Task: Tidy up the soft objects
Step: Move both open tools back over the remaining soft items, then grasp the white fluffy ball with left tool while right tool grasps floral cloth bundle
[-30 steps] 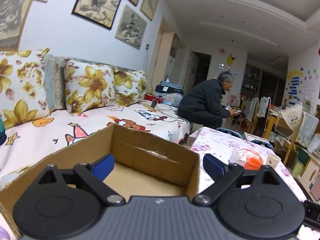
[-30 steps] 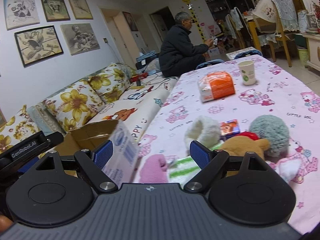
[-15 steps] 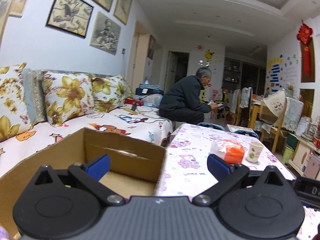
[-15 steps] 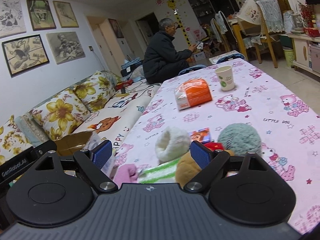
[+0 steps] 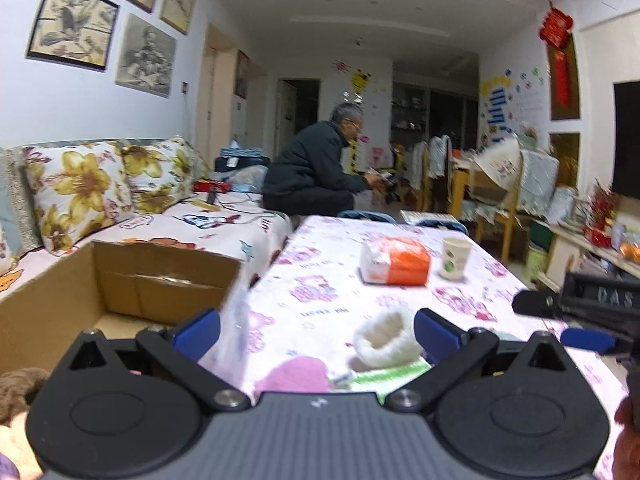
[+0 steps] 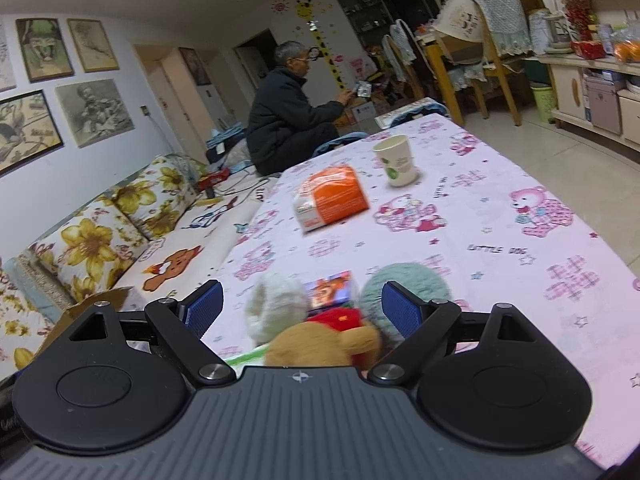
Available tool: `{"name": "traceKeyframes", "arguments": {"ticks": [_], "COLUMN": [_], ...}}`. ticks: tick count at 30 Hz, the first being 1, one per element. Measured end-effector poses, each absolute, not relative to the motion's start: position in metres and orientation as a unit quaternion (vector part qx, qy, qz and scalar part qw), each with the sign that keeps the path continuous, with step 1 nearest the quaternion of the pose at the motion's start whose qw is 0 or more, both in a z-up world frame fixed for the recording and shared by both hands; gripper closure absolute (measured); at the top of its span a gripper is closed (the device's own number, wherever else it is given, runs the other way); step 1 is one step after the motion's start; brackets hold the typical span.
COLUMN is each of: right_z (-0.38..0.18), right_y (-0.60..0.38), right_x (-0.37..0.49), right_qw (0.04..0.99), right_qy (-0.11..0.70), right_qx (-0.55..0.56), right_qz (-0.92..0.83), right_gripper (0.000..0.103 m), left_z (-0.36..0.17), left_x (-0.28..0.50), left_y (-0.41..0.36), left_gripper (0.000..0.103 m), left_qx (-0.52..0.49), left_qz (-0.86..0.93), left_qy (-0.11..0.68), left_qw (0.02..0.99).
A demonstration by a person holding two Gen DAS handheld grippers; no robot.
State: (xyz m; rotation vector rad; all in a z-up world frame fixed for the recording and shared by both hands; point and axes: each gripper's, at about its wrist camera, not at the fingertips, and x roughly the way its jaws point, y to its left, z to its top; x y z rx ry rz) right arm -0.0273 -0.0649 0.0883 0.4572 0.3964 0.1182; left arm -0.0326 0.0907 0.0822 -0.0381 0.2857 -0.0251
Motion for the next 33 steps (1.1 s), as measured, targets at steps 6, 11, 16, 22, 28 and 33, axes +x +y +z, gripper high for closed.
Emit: {"name": "traceKeyframes", "arguments": {"ticks": [6, 11, 16, 22, 28, 33], "right_z": [0.081, 0.074, 0.068, 0.058, 0.052, 0.050], "right_y": [-0.077, -0.083, -0.079, -0.082, -0.080, -0.070], "right_x": [-0.017, -0.013, -0.016, -0.020, -0.026, -0.030], "right_qw": [0.949, 0.940, 0.932, 0.914, 0.900, 0.906], "right_qy": [0.212, 0.241, 0.277, 0.327, 0.348, 0.356], "right_qx": [0.229, 0.237, 0.224, 0.221, 0.230, 0.190], "right_qz": [0.043, 0.042, 0.062, 0.093, 0.127, 0.129], "right_gripper": [0.000, 0.000, 0.000, 0.000, 0.000, 0.005], "left_z": [0.070, 0.056, 0.044, 0.034, 0.028, 0.023], "left_x": [-0.030, -0.028, -0.025, -0.017, -0.011, -0.006], "left_y": [0.064, 0.046, 0.038, 0.029, 0.020, 0.015], "left_gripper": [0.001, 0.003, 0.009, 0.014, 0.024, 0.040], "left_qx": [0.015, 0.043, 0.057, 0.073, 0.084, 0.090], "left_qz": [-0.057, -0.085, -0.095, -0.096, -0.099, -0.108], "left_qy": [0.172, 0.199, 0.225, 0.246, 0.257, 0.270], "left_qw": [0.983, 0.975, 0.968, 0.962, 0.958, 0.953]}}
